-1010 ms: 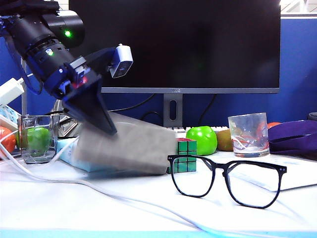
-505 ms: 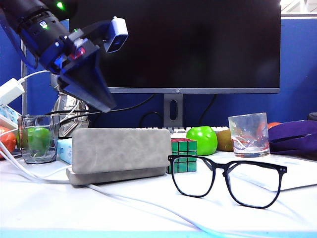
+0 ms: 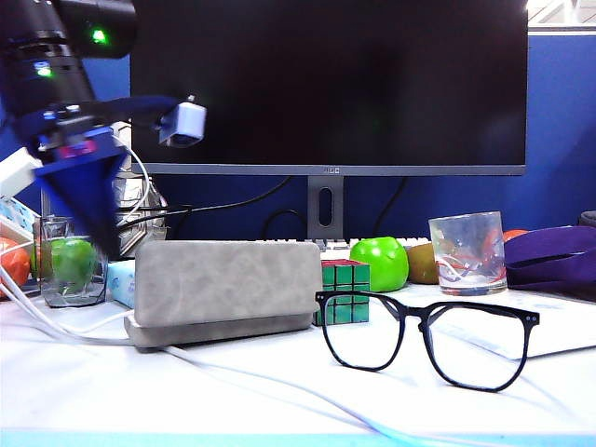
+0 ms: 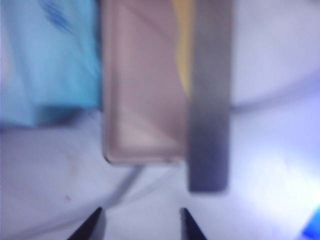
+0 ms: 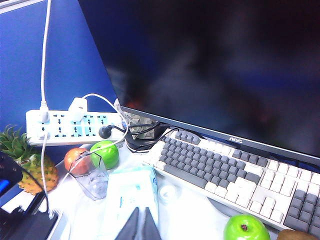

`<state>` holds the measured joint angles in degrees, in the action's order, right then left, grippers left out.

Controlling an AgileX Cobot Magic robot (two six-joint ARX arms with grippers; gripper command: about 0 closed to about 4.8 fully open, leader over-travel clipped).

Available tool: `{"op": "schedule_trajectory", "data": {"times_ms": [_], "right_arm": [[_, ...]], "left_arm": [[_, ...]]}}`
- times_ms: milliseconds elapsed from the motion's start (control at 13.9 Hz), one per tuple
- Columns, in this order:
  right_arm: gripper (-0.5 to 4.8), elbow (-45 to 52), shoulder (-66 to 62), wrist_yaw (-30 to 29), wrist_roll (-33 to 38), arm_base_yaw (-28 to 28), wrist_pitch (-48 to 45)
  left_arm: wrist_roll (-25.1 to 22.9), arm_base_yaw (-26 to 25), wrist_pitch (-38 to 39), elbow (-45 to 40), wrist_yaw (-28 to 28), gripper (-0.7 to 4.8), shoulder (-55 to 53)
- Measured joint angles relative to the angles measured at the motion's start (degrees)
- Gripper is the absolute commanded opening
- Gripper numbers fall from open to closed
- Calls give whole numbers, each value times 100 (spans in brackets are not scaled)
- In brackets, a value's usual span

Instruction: Pick up the glasses, fold the temples of the glasses, place the glasses into the glasses case, and finally close the glasses case.

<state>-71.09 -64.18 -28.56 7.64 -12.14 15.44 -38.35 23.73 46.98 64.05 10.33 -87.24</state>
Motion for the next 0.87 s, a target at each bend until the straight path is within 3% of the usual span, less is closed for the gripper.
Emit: {"op": "schedule_trajectory", "data": {"times_ms": [722, 794, 866], "right_arm": [[-5, 0, 0, -83, 0, 0, 2], [-5, 0, 0, -85, 0, 0, 2], [-5, 0, 0, -90, 0, 0, 2]], "left_arm": [[-195, -66, 0, -11, -28, 206, -887], [-195, -66, -92, -31, -28, 202, -1003], [-195, -66, -118, -31, -28, 161, -1106]]}}
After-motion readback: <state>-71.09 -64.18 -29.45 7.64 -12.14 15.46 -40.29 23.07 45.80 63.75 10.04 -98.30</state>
